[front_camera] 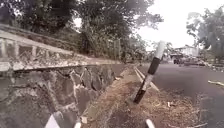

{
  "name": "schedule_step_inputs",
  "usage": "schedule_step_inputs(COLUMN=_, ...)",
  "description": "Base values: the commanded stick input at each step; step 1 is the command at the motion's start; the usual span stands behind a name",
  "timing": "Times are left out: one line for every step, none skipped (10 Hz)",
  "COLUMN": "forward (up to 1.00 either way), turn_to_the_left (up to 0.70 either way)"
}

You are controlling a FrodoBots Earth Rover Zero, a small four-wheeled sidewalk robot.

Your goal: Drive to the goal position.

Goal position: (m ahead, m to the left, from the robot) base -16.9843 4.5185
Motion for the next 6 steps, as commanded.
schedule_step_inputs(forward=0.0, turn_to_the_left=0.0)
schedule_step_inputs(forward=0.0, turn_to_the_left=0.0)
schedule_step_inputs(forward=0.0, turn_to_the_left=0.0)
schedule_step_inputs(forward=0.0, turn_to_the_left=0.0)
schedule_step_inputs(forward=0.0, turn_to_the_left=-0.15)
schedule_step_inputs(forward=0.0, turn_to_the_left=-0.66)
